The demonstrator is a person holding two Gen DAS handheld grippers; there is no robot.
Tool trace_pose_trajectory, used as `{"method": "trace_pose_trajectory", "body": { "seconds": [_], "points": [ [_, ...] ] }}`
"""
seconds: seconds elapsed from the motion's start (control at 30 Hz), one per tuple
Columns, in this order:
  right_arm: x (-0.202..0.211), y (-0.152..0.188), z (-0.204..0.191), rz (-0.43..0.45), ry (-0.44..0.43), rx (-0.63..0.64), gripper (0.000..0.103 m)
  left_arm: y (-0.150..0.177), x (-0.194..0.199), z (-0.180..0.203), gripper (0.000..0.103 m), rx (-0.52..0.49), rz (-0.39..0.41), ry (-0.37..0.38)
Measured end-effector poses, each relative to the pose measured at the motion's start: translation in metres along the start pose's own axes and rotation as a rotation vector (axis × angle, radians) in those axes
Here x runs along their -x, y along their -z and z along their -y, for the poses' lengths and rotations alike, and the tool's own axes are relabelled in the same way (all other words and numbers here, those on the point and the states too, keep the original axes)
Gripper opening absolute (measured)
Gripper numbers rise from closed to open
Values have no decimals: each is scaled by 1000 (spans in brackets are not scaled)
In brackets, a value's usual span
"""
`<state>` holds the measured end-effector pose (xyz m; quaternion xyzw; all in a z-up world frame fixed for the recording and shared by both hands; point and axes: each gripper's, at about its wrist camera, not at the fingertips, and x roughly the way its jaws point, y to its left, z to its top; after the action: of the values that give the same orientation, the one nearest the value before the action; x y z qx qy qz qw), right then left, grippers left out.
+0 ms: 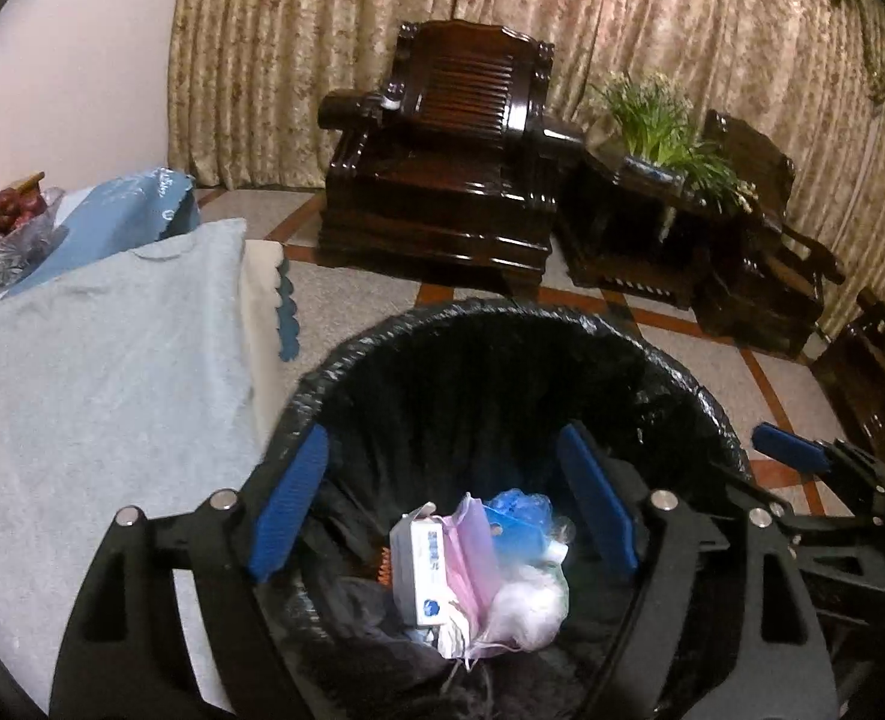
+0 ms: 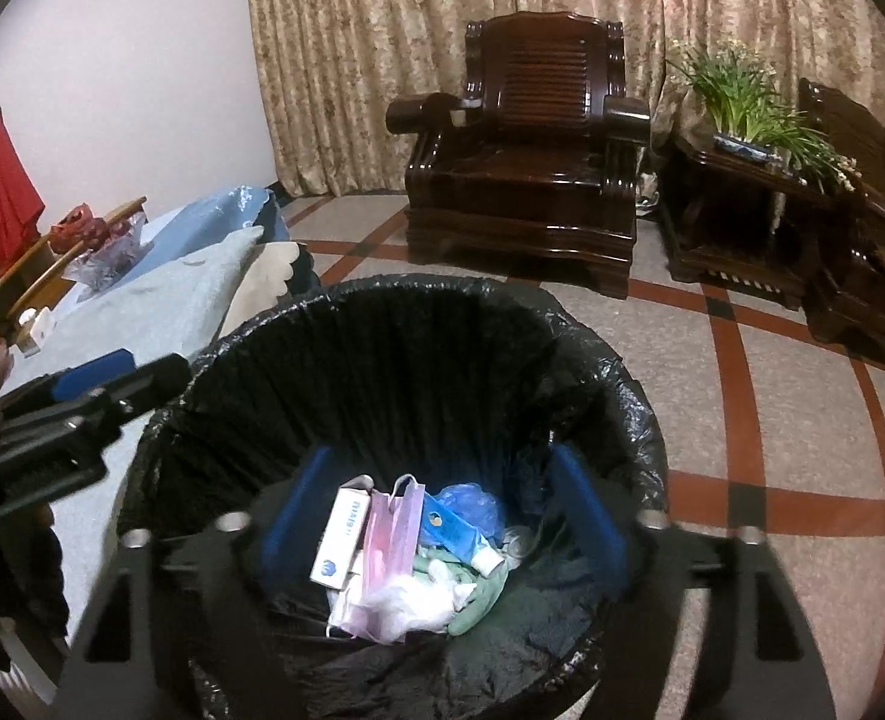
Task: Collect trash
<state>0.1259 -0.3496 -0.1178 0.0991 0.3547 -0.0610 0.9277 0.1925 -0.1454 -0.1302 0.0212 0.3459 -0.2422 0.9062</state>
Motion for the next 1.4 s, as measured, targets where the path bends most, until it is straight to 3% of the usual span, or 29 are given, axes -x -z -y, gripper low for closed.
{"method": "trace_pose_trajectory", "body": {
  "seconds": [0.1, 0.7, 1.4],
  "points": [
    [7, -2, -4, 13, -22, -1, 97, -2, 14, -9, 87, 2, 20, -19],
    [72, -18, -56, 84, -132, 64, 97, 17, 116, -42, 92, 35, 76, -160],
    [136, -26, -98, 170, -195, 130, 97, 7, 205, -32, 92, 54, 197, -194]
  ]
}}
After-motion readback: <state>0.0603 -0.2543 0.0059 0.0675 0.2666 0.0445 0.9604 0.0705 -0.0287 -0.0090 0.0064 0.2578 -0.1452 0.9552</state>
